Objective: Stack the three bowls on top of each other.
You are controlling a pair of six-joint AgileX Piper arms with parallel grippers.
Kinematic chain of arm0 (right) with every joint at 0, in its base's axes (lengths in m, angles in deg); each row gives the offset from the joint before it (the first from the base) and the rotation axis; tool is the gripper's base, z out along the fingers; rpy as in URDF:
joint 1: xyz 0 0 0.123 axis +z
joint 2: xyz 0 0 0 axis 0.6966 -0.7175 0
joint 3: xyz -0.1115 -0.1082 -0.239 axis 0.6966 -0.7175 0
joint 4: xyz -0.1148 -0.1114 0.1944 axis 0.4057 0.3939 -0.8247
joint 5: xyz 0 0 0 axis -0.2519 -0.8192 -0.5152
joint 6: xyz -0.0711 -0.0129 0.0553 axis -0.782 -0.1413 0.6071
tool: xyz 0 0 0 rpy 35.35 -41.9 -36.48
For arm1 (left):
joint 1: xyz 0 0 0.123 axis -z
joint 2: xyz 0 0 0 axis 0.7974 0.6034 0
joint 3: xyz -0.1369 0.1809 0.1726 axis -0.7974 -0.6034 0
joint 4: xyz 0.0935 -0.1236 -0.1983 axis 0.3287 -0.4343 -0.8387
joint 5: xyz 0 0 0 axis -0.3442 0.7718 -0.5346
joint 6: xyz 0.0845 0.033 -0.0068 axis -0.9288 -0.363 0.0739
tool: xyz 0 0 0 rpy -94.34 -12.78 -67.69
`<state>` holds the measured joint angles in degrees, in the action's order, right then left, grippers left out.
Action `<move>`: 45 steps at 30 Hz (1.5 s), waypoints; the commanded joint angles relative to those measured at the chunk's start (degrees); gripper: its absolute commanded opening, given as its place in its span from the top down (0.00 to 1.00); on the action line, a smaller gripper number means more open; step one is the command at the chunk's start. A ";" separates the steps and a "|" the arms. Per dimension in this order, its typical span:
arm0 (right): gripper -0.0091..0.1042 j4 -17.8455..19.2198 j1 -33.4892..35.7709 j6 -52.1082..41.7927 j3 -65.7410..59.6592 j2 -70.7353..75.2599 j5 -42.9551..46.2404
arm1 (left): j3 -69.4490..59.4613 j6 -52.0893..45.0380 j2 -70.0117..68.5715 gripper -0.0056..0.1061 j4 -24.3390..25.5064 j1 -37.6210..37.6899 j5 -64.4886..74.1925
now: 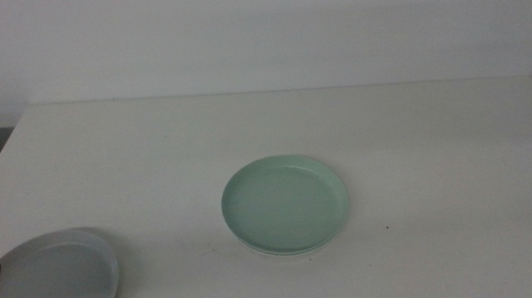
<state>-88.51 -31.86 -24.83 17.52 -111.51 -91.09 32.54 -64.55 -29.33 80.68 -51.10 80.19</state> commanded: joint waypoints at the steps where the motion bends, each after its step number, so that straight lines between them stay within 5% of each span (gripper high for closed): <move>1: 0.10 -0.18 -0.27 -0.15 -0.32 0.29 0.31 | -0.03 0.06 -0.16 0.11 0.92 -0.22 -0.32; 7: 0.10 -0.18 -0.27 -0.15 -0.32 0.29 0.31 | -0.03 0.06 -0.16 0.11 11.95 -4.47 1.20; 12: 0.10 -0.18 -0.27 -0.15 -0.32 0.29 0.31 | 12.90 4.25 12.40 0.11 8.08 -8.95 11.68; 16: 0.10 -0.18 -0.27 -0.15 -0.32 0.29 0.31 | 30.78 -1.38 27.02 0.11 1.03 -10.93 29.02; 23: 0.10 -0.29 -0.27 -0.15 -0.32 0.29 0.29 | 45.75 -2.98 47.72 0.11 -0.38 -10.93 58.43; 34: 0.10 -0.29 -0.27 -0.15 -0.32 0.29 0.29 | 45.89 1.28 67.60 0.11 -0.61 -12.74 47.34; 45: 0.10 -0.29 -0.27 -0.15 -0.32 0.29 0.29 | 48.66 -15.10 85.74 0.11 -7.53 -22.92 41.65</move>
<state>-88.62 -31.86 -24.72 17.52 -111.51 -91.09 80.70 -77.39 54.34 74.89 -73.58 123.04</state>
